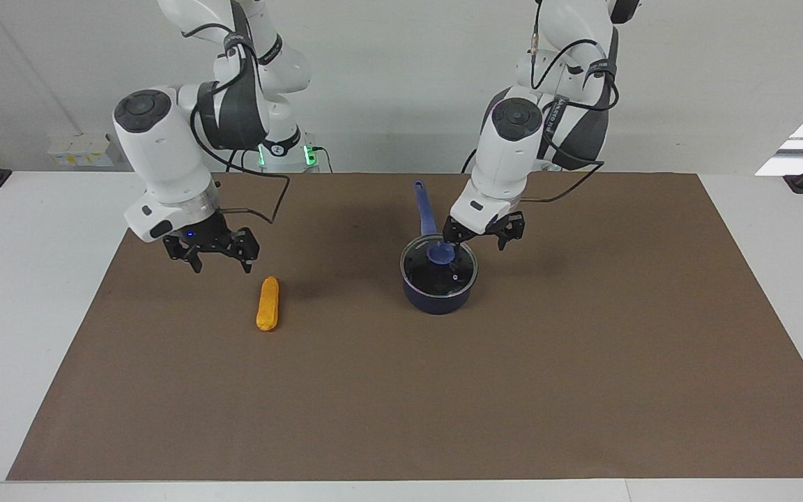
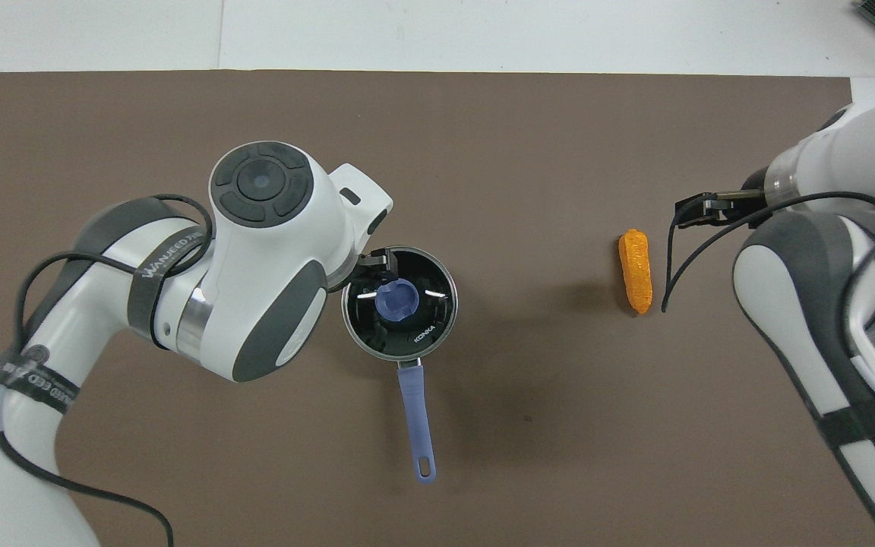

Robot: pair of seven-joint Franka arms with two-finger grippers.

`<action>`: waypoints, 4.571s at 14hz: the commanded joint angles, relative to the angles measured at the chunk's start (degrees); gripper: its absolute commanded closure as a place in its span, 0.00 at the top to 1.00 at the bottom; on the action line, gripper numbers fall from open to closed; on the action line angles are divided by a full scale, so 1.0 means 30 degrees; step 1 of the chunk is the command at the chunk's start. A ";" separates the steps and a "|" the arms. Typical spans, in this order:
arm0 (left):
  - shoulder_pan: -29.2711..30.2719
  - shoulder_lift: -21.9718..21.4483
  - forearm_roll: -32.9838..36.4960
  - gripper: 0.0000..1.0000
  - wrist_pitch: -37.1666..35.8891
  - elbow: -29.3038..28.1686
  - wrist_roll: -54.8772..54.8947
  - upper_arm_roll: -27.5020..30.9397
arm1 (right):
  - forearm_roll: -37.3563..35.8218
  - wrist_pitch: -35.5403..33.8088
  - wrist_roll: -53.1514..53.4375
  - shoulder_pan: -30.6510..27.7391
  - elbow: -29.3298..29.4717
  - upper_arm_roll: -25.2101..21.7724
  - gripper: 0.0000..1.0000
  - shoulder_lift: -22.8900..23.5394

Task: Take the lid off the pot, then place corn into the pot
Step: 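Reach the left gripper to the pot lid while the right gripper reaches the corn, then grasp the lid knob with the left gripper while the right gripper grasps the corn, then lift the lid with the left gripper while the right gripper carries corn over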

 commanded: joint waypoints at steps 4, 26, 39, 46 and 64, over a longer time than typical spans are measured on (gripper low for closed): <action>-0.1576 0.1753 0.0338 1.00 0.0686 0.1646 -0.2703 0.0322 | 0.0187 0.3062 -0.1947 0.0100 -0.1662 0.0109 1.00 0.1262; -0.1635 0.1314 0.0045 0.91 0.2154 -0.0551 -0.3494 0.0264 | 0.0216 0.6698 0.0156 0.0775 -0.2867 0.0342 0.00 0.3141; -0.1811 0.0992 -0.0043 0.03 0.1979 -0.0669 -0.4519 0.0264 | 0.0217 0.3919 0.5024 0.0775 -0.2630 0.3535 0.00 -0.0460; -0.0117 -0.0324 0.0221 0.00 0.0896 -0.0579 -0.1601 0.0527 | 0.0217 0.2509 0.6895 0.2412 -0.2630 0.3683 0.00 -0.1401; 1.0694 -0.1437 0.0192 0.00 0.3554 -0.4264 1.7650 0.0498 | 0.1183 0.4967 1.1496 0.8065 0.1028 0.3713 0.00 0.3780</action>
